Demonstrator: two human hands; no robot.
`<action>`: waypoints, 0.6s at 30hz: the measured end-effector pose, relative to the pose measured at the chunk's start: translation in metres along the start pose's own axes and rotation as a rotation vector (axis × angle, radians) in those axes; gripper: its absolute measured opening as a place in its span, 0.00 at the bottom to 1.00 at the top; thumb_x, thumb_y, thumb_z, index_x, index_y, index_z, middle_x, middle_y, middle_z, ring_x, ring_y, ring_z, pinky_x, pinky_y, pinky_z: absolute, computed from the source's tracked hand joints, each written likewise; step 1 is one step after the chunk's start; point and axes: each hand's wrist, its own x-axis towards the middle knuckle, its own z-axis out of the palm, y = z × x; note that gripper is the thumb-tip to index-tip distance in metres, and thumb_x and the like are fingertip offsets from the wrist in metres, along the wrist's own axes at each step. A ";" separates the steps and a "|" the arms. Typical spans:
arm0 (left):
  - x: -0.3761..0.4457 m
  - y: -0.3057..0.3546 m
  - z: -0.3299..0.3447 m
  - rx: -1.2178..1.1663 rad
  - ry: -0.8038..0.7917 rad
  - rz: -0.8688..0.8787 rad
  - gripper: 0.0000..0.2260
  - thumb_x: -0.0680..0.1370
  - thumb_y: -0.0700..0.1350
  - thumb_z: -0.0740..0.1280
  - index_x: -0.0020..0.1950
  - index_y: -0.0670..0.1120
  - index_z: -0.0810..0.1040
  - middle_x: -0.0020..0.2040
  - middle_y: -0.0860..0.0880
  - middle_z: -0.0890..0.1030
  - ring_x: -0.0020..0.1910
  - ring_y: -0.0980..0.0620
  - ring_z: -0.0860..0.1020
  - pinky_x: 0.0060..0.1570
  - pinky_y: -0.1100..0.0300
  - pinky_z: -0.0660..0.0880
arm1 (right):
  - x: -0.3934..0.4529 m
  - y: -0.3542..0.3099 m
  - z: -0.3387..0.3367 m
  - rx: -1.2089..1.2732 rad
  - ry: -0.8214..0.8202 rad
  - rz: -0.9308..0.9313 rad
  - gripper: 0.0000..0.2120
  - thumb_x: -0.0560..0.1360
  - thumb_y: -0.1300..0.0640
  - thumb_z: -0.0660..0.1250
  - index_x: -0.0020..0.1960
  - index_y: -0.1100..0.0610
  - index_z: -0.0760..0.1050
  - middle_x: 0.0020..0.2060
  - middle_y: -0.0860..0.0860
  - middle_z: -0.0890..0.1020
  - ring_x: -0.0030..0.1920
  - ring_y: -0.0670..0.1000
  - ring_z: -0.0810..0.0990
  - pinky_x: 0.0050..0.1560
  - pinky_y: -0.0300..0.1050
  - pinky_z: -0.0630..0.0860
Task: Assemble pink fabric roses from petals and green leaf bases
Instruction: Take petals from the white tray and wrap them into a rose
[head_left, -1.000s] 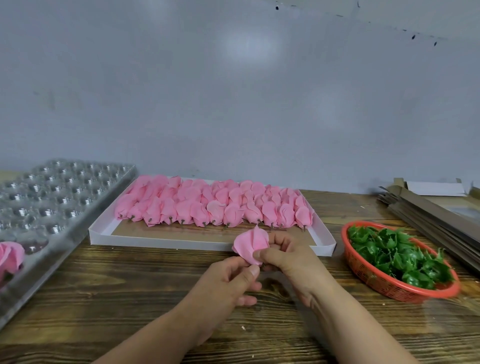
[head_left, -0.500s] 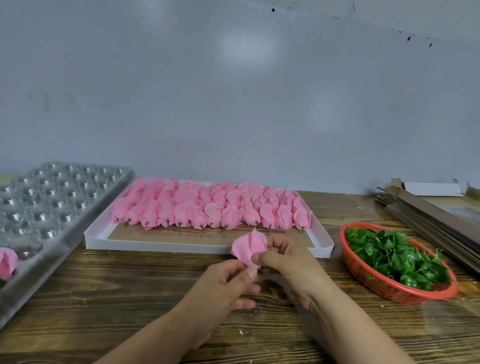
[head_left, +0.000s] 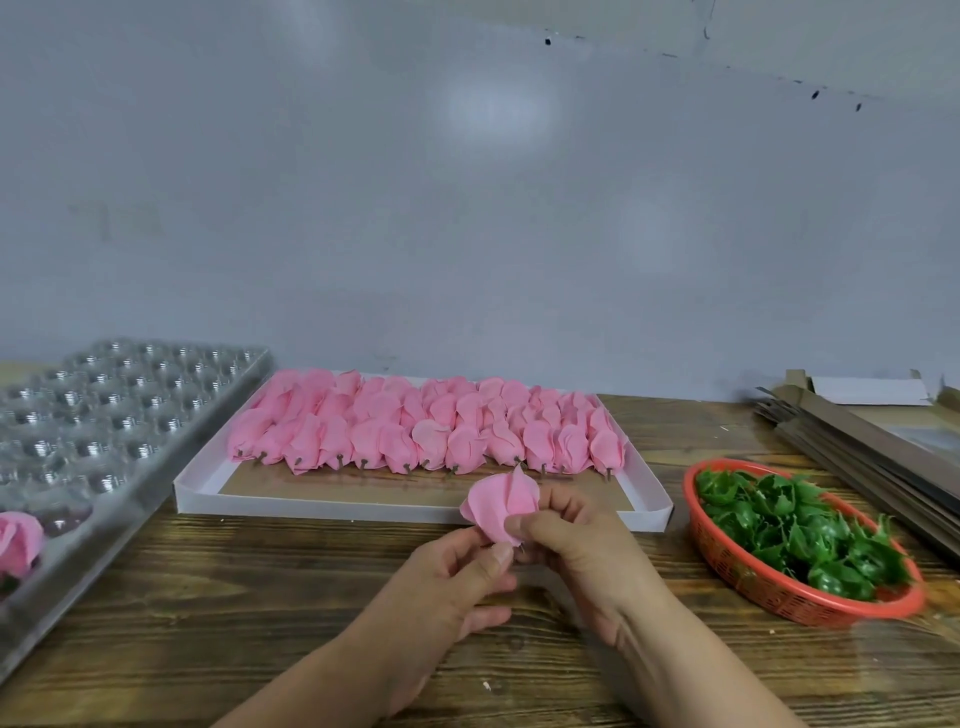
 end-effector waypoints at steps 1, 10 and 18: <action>0.000 0.000 0.000 -0.007 -0.024 -0.001 0.19 0.70 0.55 0.68 0.60 0.53 0.77 0.57 0.54 0.83 0.56 0.56 0.81 0.53 0.58 0.78 | -0.001 0.001 0.001 0.005 -0.010 -0.002 0.12 0.60 0.63 0.71 0.42 0.65 0.80 0.37 0.63 0.78 0.34 0.54 0.77 0.42 0.50 0.75; 0.000 0.000 -0.003 -0.160 -0.070 -0.008 0.32 0.65 0.60 0.72 0.66 0.48 0.74 0.62 0.51 0.81 0.63 0.50 0.77 0.60 0.54 0.75 | -0.005 0.007 0.016 -0.190 0.083 -0.198 0.11 0.59 0.59 0.74 0.42 0.54 0.79 0.36 0.52 0.82 0.36 0.51 0.78 0.39 0.47 0.74; 0.000 0.004 0.004 -0.351 -0.146 -0.011 0.22 0.74 0.52 0.68 0.65 0.45 0.75 0.63 0.48 0.80 0.62 0.48 0.78 0.62 0.48 0.74 | -0.013 0.005 0.023 -0.523 0.104 -0.351 0.12 0.63 0.48 0.72 0.43 0.53 0.78 0.38 0.52 0.83 0.41 0.55 0.81 0.43 0.53 0.78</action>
